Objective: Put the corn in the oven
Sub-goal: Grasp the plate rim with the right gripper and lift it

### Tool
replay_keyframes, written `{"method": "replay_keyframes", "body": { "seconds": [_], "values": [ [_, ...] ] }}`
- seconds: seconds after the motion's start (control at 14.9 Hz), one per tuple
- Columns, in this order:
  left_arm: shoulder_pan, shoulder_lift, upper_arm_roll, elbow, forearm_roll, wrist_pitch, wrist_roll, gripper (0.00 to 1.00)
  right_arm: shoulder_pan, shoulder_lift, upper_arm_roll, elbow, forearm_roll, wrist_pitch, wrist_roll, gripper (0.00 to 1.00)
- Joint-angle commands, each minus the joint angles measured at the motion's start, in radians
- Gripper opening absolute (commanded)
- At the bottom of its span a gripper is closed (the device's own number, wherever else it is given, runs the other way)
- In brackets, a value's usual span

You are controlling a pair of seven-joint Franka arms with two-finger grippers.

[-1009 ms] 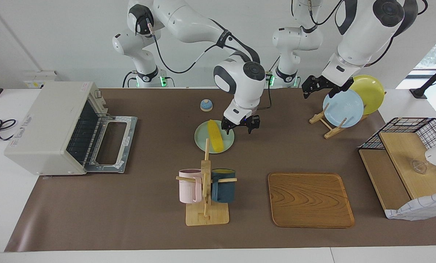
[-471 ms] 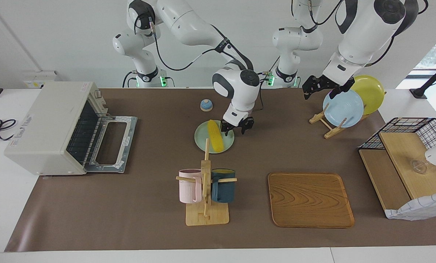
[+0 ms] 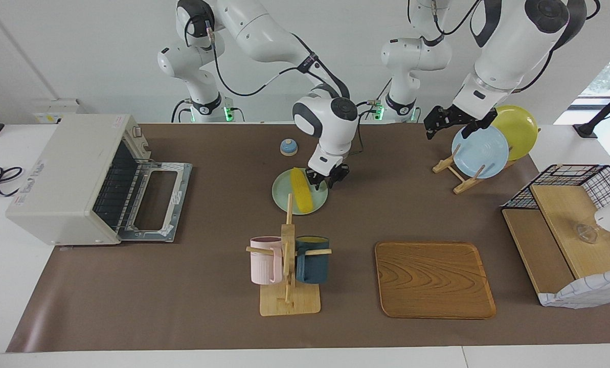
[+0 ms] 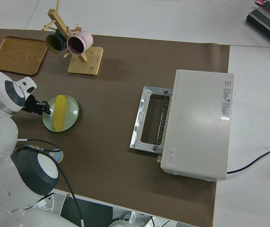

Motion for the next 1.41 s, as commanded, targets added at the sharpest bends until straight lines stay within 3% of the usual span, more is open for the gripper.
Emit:
{"method": "replay_keyframes", "body": {
  "seconds": [0.0,0.13,0.2,0.27,0.54,0.87,1.14,1.35],
  "values": [
    [0.015,0.007,-0.014,0.015,-0.016,0.005,-0.013,1.0,-0.003,-0.04,0.003,-0.071,-0.01,0.039,-0.016,0.45],
    [0.018,0.006,-0.014,0.015,-0.015,0.01,-0.014,1.0,-0.003,-0.046,0.003,-0.103,-0.01,0.072,-0.016,0.34],
    [0.017,0.005,-0.014,0.01,-0.015,0.019,-0.014,1.0,-0.003,-0.046,0.003,-0.104,-0.01,0.073,-0.017,0.09],
    [0.017,0.008,-0.014,0.006,-0.015,0.031,-0.016,1.0,-0.003,-0.046,0.003,-0.104,-0.01,0.072,-0.017,0.0],
    [0.042,0.019,-0.037,0.006,-0.015,0.03,-0.014,1.0,-0.019,-0.042,0.002,-0.066,-0.012,0.038,-0.025,0.0],
    [0.063,0.019,-0.065,0.006,-0.015,0.03,-0.016,1.0,-0.056,-0.037,-0.014,0.089,-0.159,-0.238,-0.029,0.0],
    [0.075,-0.006,-0.071,0.003,-0.015,0.035,-0.016,1.0,-0.218,-0.147,-0.012,0.035,-0.161,-0.344,-0.161,0.0],
    [0.073,-0.006,-0.071,-0.002,-0.015,0.035,-0.013,1.0,-0.321,-0.241,-0.012,-0.07,-0.17,-0.372,-0.23,0.0]
  ]
}}
